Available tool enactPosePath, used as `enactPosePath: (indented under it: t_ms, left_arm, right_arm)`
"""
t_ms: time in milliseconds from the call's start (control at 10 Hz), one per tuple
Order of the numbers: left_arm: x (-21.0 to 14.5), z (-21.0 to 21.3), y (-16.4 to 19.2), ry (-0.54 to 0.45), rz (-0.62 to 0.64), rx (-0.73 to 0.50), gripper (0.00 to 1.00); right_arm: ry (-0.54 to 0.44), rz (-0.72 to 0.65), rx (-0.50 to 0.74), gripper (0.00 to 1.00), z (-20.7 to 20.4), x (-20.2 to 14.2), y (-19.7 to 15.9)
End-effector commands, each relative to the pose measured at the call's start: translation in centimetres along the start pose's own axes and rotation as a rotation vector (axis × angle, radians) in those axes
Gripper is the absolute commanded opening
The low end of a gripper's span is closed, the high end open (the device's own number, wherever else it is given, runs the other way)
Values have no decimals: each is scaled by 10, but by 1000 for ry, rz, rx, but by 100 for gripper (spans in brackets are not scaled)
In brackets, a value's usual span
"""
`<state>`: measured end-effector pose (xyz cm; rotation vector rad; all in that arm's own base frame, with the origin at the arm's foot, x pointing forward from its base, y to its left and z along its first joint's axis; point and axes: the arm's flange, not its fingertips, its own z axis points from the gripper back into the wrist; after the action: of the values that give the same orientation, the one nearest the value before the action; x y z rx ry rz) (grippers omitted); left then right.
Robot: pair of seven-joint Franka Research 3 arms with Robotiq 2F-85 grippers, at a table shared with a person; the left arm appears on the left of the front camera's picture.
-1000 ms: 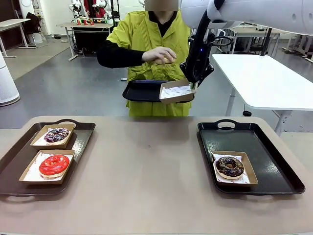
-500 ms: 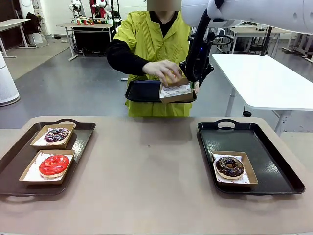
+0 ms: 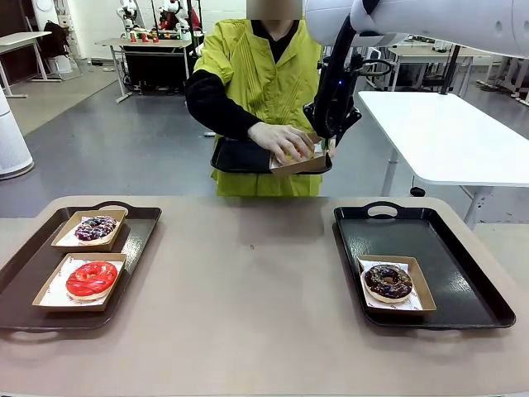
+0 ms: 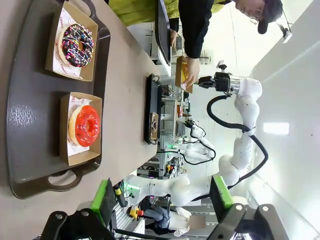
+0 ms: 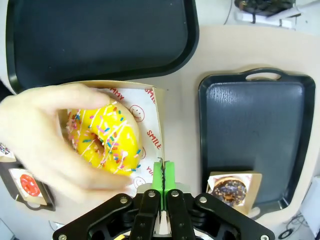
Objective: Individually package the donuts and arrange them on the tray.
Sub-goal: Place the picked Paper togo box on the Handle tray.
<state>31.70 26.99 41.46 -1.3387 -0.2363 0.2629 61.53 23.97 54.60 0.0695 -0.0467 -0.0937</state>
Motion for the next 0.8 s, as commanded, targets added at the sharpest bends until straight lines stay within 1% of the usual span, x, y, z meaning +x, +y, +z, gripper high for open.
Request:
enactPosePath:
  t_ms: [0,500,700]
  left_arm:
    - [-3,3,-2,2,-4,7,100]
    - [-3,3,-2,2,-4,7,100]
    - [-3,3,-2,2,-4,7,100]
  right_arm:
    - [-2,6,1,0,1,-1,-2]
    - [0,0,0,1,0,0,0]
    - [45,73,5,1,24,-21,-20]
